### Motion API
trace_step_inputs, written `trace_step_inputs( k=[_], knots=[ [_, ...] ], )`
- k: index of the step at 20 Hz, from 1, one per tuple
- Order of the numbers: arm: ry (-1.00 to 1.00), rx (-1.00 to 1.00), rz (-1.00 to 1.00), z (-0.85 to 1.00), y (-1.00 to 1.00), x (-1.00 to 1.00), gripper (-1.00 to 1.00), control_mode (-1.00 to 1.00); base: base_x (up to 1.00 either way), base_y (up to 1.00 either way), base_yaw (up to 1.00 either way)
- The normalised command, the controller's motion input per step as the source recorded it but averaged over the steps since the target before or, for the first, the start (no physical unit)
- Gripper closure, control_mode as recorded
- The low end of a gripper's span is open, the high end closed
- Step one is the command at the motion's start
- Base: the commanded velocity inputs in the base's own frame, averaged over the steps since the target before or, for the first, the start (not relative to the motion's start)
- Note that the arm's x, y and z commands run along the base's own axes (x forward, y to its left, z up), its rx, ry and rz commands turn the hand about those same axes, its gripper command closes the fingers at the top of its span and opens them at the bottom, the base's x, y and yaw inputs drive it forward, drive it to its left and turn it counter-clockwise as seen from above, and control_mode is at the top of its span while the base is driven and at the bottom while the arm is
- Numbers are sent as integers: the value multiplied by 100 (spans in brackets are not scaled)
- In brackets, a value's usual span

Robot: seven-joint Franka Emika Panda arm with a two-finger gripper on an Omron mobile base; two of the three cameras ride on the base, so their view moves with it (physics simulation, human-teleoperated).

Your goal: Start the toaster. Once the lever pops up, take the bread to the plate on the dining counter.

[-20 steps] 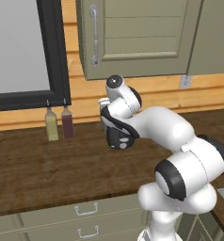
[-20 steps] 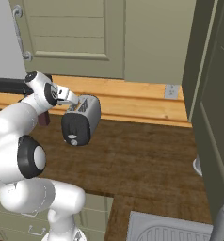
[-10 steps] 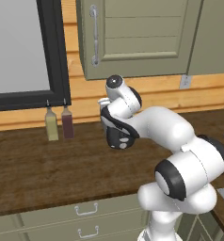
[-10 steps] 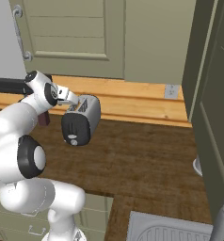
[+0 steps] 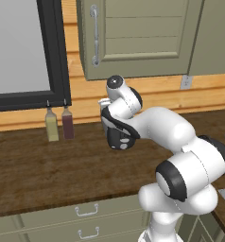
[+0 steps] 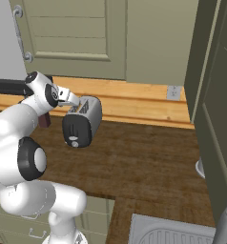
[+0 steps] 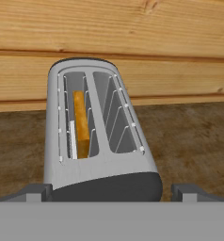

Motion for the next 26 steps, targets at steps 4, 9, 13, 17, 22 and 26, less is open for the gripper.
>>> trace_step_inputs(
  k=[4,9,13,17,22,26],
  knots=[
    [0,0,0,0,0,0,-100,-100,0,0,0],
    [0,0,0,0,0,0,-100,-100,0,0,0],
    [0,0,0,0,0,0,-100,-100,0,0,0],
    [0,0,0,0,0,0,-100,-100,0,0,0],
    [0,0,0,0,0,0,-100,-100,0,0,0],
    [0,0,0,0,0,0,-100,-100,0,0,0]
  ],
)
